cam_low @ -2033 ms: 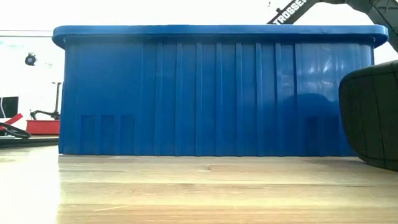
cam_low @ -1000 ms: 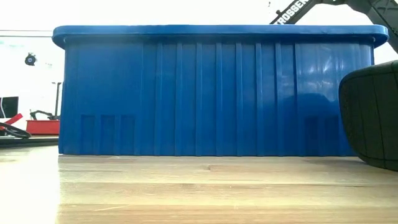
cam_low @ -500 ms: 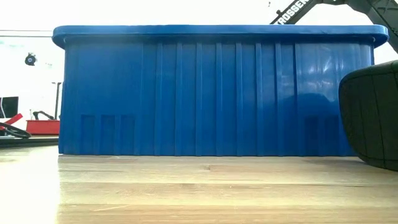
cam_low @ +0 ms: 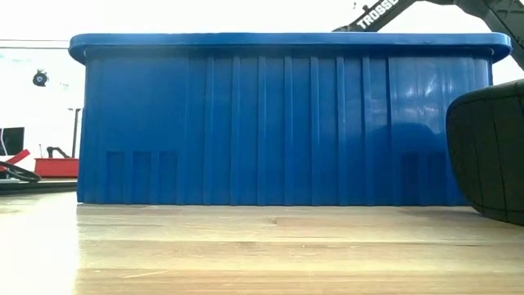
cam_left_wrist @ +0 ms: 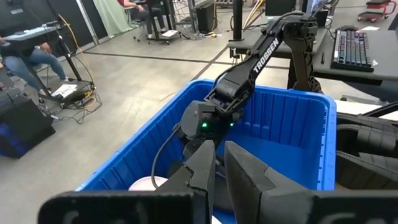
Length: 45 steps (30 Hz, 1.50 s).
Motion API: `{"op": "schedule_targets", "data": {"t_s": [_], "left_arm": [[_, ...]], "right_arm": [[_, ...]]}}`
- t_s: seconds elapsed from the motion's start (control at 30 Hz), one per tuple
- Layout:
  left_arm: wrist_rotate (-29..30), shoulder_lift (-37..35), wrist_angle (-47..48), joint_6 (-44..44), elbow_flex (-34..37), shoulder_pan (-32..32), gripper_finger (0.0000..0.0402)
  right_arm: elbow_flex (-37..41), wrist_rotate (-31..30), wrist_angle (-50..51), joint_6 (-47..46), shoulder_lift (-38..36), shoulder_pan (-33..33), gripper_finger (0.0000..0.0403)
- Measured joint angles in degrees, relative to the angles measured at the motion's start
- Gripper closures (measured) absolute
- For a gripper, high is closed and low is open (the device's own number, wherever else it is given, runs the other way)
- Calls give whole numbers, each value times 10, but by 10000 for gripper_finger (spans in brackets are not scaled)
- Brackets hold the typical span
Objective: Pick and place slides into bin
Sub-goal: Put the black slipper into the blue container
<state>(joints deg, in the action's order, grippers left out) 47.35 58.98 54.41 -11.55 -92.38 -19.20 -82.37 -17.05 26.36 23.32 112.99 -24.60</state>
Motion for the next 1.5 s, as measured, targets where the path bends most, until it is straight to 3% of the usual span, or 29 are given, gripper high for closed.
{"op": "schedule_targets", "data": {"t_s": [0.3,0.5,0.63,1.07,1.17,1.37,1.5], "left_arm": [[0,2,0,-1,0,0,379],[-3,2,0,-1,0,0,379],[-3,-3,0,-1,0,0,379],[-3,-15,1,33,0,0,379],[-4,-15,1,34,0,0,379],[-4,-10,1,34,0,0,379],[-4,-5,1,33,0,0,379]], "right_arm": [[-62,48,84,-45,-1,0,84],[-134,130,153,-73,-1,5,91],[-197,144,222,-101,-11,19,105],[-313,140,321,-270,-174,149,139],[-303,121,348,-340,-218,203,141],[-248,-33,461,-501,-279,341,142],[-194,-66,516,-645,-303,428,143]]}}
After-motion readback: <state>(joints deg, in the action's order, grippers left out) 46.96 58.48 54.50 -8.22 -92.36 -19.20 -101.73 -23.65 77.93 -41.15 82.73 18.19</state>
